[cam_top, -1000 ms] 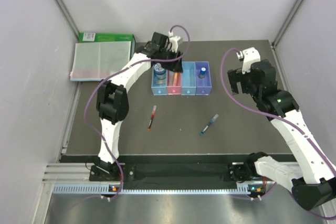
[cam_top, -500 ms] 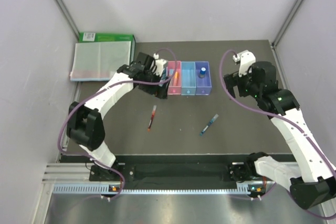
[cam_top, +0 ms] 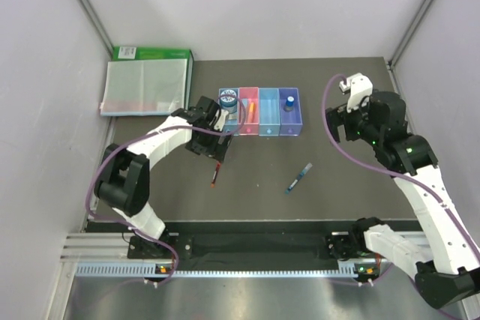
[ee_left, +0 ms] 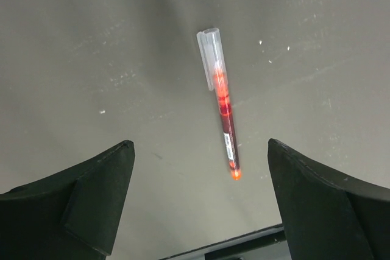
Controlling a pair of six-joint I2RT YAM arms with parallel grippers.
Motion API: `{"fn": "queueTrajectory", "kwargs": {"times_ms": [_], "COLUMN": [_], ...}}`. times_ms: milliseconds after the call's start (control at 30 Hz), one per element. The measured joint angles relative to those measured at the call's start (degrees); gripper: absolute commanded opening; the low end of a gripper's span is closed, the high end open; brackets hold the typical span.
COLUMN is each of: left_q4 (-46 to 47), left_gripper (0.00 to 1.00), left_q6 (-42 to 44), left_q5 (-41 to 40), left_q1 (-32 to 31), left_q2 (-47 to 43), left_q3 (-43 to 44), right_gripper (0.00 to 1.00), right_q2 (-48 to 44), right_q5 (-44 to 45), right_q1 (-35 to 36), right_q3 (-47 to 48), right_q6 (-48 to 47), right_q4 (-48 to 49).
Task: Sort the stationery into containers
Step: Pick up the pen from the center of the board.
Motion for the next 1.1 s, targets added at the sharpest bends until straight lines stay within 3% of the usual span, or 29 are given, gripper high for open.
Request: {"fn": "queueTrajectory", "kwargs": {"times_ms": [267,400,767,867,1100], "left_q4": [1.7,1.8,2.1,2.1,2.0], "left_gripper": [0.89,0.82,0.12,0.01,0.00], "left_q6": [-1.7,-2.5,-3.5,-3.7,-3.4], "left_q5": [-0.2,-0.2,-1.6,-1.9,-2.8], "left_q1": [0.0,-0.2,-1.6,-2.1,-2.7], "left_q2": [6.8,10.9,14.4,14.4,14.2], "left_q3": [0.6,2.3,6.3,6.6,6.6], "right_gripper": [1.00,1.00,1.00,1.00,0.99], "right_q2": [-0.9,-0.5,0.2,0.2,0.1], "right_q5": [-0.3,-0.5,-2.2,-2.4,-2.6], "right_q1": [-1.1,-1.1,-1.2,-1.2,-1.6], "right_q3": [0.0,0.0,0.1,0.1,0.1], "right_q6": [0.1,0.3,1.5,1.6,2.0], "right_q4": [0.0,0.0,0.0,0.0,0.0]}}
